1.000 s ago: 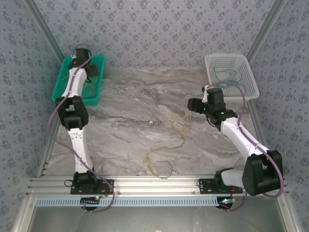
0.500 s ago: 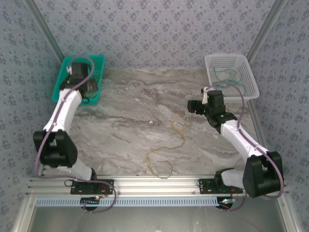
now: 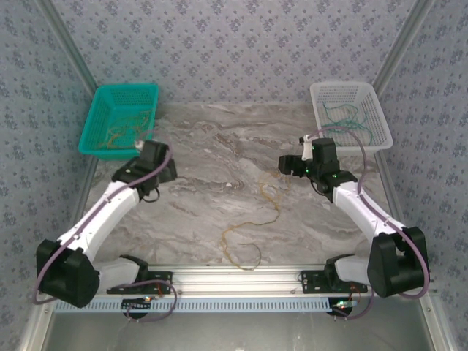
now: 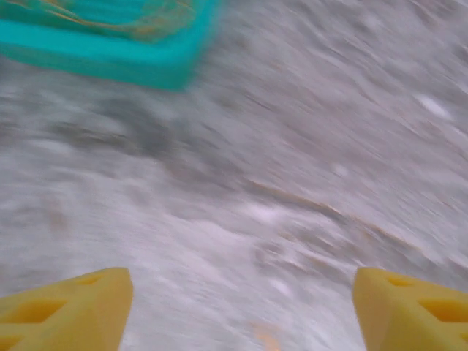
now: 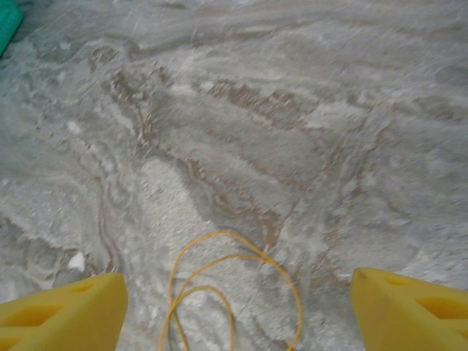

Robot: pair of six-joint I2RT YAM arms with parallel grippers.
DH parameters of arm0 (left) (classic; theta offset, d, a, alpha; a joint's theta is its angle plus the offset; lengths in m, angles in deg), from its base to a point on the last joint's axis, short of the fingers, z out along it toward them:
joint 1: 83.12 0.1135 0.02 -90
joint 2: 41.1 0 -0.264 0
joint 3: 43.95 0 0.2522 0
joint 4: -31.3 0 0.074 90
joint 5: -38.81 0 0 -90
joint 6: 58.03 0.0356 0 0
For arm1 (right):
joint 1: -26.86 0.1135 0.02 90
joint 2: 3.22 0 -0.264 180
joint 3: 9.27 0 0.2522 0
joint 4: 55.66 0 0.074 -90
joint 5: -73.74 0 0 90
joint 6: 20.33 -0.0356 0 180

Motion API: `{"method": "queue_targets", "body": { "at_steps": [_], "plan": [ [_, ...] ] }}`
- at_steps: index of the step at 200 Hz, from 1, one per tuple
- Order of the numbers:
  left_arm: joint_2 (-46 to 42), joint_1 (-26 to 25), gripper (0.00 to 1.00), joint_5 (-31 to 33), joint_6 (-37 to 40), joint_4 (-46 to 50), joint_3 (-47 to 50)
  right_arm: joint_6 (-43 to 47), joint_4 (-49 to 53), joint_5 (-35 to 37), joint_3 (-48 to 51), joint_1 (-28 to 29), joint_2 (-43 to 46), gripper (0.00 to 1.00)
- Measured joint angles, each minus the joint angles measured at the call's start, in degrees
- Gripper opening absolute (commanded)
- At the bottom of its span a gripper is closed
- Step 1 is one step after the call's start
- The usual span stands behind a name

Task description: Untangle the cables

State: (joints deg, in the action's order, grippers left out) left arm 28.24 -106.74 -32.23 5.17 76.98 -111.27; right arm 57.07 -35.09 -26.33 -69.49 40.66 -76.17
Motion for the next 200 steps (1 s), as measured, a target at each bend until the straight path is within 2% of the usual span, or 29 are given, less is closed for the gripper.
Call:
{"method": "queue_targets", "body": {
  "at_steps": [21, 48, 79, 93, 111, 132, 163, 200],
  "plan": [
    [5.64, -7.74, 0.67, -8.09, -0.28, -6.49, 2.38, -0.79, 5.40, -2.54, -2.27, 0.00, -4.55, 0.72],
    [17.92, -16.06, 0.67, -14.97, 1.33, -13.81, -0.09, -1.27, 11.93, -4.57, -3.41, 0.00, -9.99, 0.71],
    [29.55, -21.94, 0.66, -19.96, 3.06, -20.72, -5.46, -3.34, 15.80, -6.88, -3.34, -0.04, -13.20, 0.70],
    [32.63, -22.77, 0.66, -21.79, 3.15, -24.22, -6.71, -4.70, 16.31, -7.37, -3.32, -0.04, -14.36, 0.66],
    [35.93, -22.88, 0.63, -23.15, 2.97, -26.80, -8.39, -6.25, 16.59, -8.17, -3.56, -0.04, -17.25, 0.55],
    [37.86, -22.84, 0.63, -23.45, 2.91, -28.52, -9.29, -7.17, 16.63, -8.13, -3.72, 0.20, -21.44, 0.32],
    [36.00, -22.77, 0.63, -20.41, 2.71, -29.94, -7.50, -8.37, 16.15, -8.46, -4.09, 1.22, -21.42, 0.02],
    [29.62, -21.29, 0.64, -16.72, 1.64, -32.72, -0.90, -8.33, 17.05, -9.73, -6.80, 3.80, -18.21, 0.00]
  ]
}}
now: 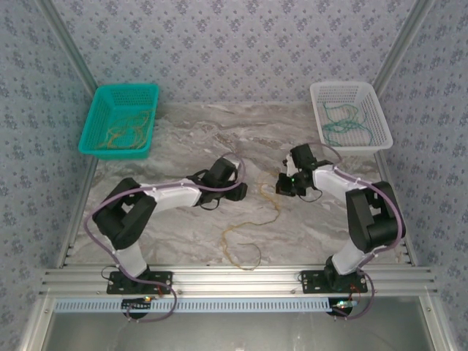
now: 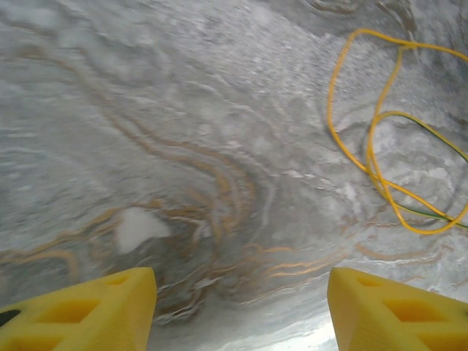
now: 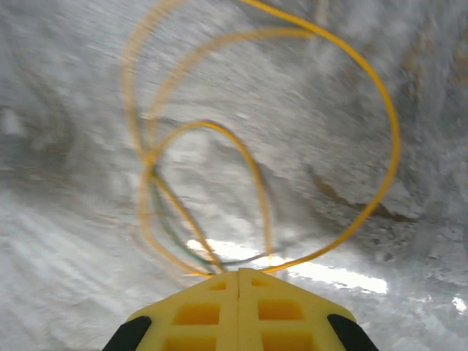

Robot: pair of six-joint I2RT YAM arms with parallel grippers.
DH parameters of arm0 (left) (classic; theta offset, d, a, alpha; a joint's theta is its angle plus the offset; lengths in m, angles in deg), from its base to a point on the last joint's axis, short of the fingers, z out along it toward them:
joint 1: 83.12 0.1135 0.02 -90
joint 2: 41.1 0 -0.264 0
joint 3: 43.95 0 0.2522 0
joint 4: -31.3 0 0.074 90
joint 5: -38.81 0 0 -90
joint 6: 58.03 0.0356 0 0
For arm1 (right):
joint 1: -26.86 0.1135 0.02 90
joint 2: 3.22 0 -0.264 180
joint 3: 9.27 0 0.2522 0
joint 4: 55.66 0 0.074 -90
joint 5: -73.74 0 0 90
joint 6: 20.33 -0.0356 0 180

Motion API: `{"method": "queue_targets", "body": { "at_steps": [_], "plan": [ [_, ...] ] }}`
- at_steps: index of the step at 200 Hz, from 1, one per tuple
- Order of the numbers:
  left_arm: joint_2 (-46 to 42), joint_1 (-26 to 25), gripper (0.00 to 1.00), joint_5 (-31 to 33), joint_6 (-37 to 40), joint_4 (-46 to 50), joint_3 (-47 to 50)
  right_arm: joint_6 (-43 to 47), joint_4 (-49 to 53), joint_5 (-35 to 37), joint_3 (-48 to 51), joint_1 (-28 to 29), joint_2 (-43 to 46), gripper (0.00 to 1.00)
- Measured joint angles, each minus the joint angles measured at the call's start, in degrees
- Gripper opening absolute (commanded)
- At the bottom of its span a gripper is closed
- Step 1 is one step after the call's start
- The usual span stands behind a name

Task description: Untangle the cables

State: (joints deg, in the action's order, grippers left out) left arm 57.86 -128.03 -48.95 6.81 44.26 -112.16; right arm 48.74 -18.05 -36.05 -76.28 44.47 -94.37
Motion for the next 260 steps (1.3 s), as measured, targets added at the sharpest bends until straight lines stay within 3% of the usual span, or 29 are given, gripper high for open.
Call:
{"method": "queue_targets", "body": {
  "at_steps": [37, 55, 64, 68, 90, 114, 145, 167, 216, 230, 240, 253, 260],
  "plan": [
    [-3.45, 3.80, 0.64, 0.59, -1.33, -2.93, 3.76, 1.90, 0.85, -1.73, -4.52, 1.97, 7.72, 0.00],
    [-4.39, 5.20, 0.70, 0.57, -1.18, -3.58, 4.07, 2.71, 0.94, -3.30, -5.55, 2.49, 11.26, 0.00],
    [-4.81, 5.40, 0.73, 0.37, -0.96, -4.07, 4.04, 3.02, 0.96, -3.56, -5.77, 2.62, 12.63, 0.26],
    [-4.92, 5.42, 0.73, 0.15, -0.52, -4.20, 4.02, 3.10, 1.09, -3.45, -5.81, 2.64, 13.11, 0.30],
    [-4.72, 5.07, 0.78, -1.01, 0.83, -3.98, 2.69, 3.78, 2.14, -1.18, -5.95, 2.38, 13.09, 0.17],
    [-0.13, 3.41, 0.75, -2.29, 2.43, -2.36, -3.41, 2.64, 2.23, 1.75, -4.70, 1.18, 10.75, 0.25],
    [10.36, 0.13, 0.71, -2.73, 3.76, 0.28, -15.45, 0.50, 1.29, 6.88, -0.15, -0.13, 12.72, 0.28],
    [17.29, -1.46, 0.63, -3.08, 4.48, 3.06, -23.37, -0.59, 0.44, 9.97, 1.27, -0.76, 16.52, 0.40],
    [25.49, -4.13, 0.48, -2.89, 4.79, 9.03, -31.30, -1.01, -1.77, 12.81, 2.75, -3.28, 22.49, 0.40],
    [26.16, -4.42, 0.30, -2.89, 4.44, 10.01, -32.96, -1.20, -2.05, 12.81, 3.82, -3.80, 22.51, 0.40],
    [27.12, -4.66, 0.24, -3.21, 5.01, 10.36, -34.34, -1.38, -2.19, 12.76, 4.70, -4.13, 22.51, 0.40],
    [28.39, -5.01, 0.05, -2.54, 4.87, 10.62, -35.56, -1.60, -2.25, 12.68, 5.46, -4.42, 22.51, 0.41],
    [28.41, -4.85, 0.02, -2.73, 4.74, 10.95, -35.78, -1.62, -2.23, 12.57, 5.66, -4.55, 22.51, 0.41]
  ]
}}
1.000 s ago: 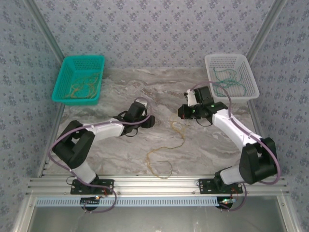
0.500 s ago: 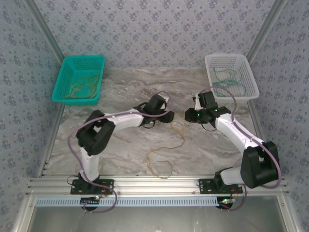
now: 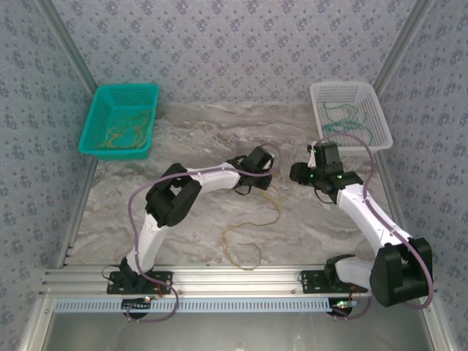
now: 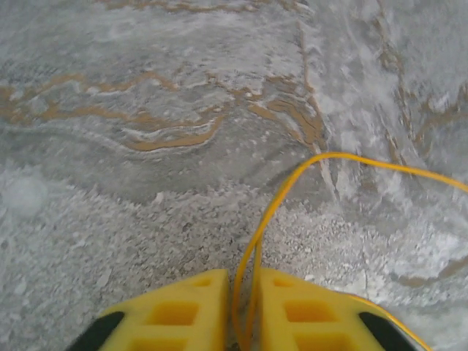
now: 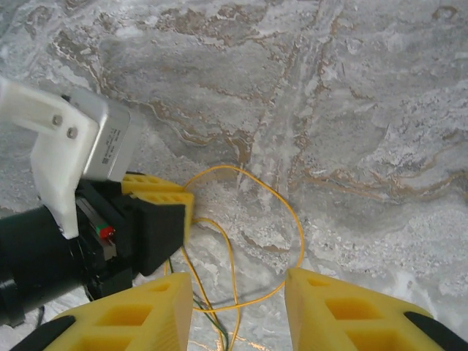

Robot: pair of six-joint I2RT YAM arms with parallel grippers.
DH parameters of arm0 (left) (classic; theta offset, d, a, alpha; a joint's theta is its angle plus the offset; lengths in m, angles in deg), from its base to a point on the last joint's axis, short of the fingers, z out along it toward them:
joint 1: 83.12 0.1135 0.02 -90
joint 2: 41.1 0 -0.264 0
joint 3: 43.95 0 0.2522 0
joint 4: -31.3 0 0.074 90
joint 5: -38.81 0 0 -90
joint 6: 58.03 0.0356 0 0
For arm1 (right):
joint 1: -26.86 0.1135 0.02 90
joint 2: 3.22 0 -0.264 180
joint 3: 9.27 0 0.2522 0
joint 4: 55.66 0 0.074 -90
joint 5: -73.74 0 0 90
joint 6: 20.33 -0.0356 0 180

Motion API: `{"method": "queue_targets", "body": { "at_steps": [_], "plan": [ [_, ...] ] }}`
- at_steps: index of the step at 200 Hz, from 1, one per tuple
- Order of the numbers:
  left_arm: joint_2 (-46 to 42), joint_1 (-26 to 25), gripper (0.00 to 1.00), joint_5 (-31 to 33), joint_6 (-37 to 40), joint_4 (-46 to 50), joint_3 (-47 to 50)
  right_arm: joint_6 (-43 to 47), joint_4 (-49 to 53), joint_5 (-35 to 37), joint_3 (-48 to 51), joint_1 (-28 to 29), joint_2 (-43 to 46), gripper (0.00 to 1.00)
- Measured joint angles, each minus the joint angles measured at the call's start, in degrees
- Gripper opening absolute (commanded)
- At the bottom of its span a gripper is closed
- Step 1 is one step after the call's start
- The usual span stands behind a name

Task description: Untangle the cables

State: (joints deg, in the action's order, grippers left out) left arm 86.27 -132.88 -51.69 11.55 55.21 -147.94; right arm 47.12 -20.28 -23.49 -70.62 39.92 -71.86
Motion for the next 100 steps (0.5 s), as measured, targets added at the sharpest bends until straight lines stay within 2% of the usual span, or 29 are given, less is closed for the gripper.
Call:
{"method": "queue_targets", "body": {
  "at_steps": [54, 100],
  "plan": [
    [-1.86, -0.11, 0.00, 1.64, 0.96, 2.56, 0.57, -0.02, -0.83, -0.55, 0.79, -1.70, 0.17, 0.42],
    [-14.25, 2.40, 0.00, 1.60, 1.53, 3.45, 4.79, -0.98, -3.96, -7.23, 1.86, -5.09, -1.29, 0.44]
  ]
}}
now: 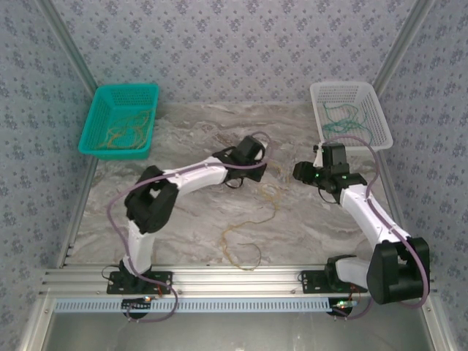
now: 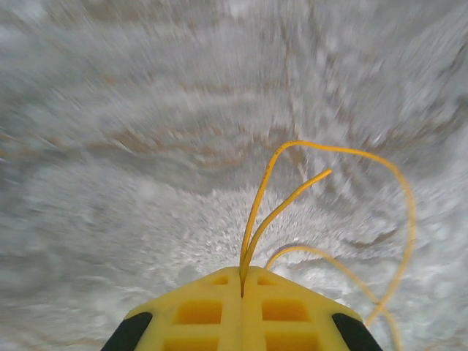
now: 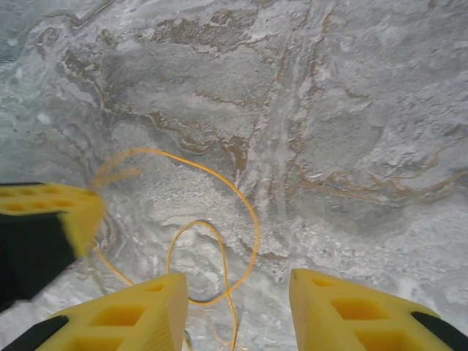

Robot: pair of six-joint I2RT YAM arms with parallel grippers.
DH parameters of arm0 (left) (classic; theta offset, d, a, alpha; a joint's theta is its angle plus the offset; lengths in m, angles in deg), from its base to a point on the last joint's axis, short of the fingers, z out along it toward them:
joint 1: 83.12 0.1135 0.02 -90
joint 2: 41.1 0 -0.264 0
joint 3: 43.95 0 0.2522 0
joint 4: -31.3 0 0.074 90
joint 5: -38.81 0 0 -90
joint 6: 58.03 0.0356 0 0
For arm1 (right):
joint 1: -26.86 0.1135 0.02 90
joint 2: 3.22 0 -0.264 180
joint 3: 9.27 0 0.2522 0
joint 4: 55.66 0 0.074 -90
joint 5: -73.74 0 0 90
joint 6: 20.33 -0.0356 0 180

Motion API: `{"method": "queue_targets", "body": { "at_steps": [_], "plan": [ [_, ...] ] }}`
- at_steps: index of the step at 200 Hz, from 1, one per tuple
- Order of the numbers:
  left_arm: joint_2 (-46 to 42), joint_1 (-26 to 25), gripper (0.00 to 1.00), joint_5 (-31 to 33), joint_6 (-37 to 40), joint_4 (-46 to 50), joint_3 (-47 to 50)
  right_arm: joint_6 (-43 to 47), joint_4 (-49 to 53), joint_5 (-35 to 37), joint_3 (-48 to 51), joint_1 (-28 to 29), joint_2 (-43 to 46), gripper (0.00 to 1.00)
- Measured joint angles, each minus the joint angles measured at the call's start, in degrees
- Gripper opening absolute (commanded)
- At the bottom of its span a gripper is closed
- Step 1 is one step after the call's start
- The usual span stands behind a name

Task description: Untangle the cables

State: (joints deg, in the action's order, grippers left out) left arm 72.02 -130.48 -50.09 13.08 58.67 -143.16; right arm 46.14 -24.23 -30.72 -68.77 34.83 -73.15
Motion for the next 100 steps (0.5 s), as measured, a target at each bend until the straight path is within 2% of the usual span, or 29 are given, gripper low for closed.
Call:
{"method": "queue_targets", "body": {
  "at_steps": [24, 65, 100],
  "plan": [
    [-7.19, 1.73, 0.00, -0.57, 0.00, -0.94, 1.66, -0.52, -2.21, -4.70, 0.02, -0.39, -3.82, 0.48],
    [-13.31, 2.45, 0.00, -2.40, 0.00, -3.56, 5.38, -1.25, -6.80, -13.64, 0.52, -0.15, -7.82, 0.50],
    [-17.40, 5.05, 0.00, -8.22, 0.24, -3.54, 6.69, -1.09, -11.76, -17.97, 0.81, 1.16, -7.80, 0.52]
  ]
}}
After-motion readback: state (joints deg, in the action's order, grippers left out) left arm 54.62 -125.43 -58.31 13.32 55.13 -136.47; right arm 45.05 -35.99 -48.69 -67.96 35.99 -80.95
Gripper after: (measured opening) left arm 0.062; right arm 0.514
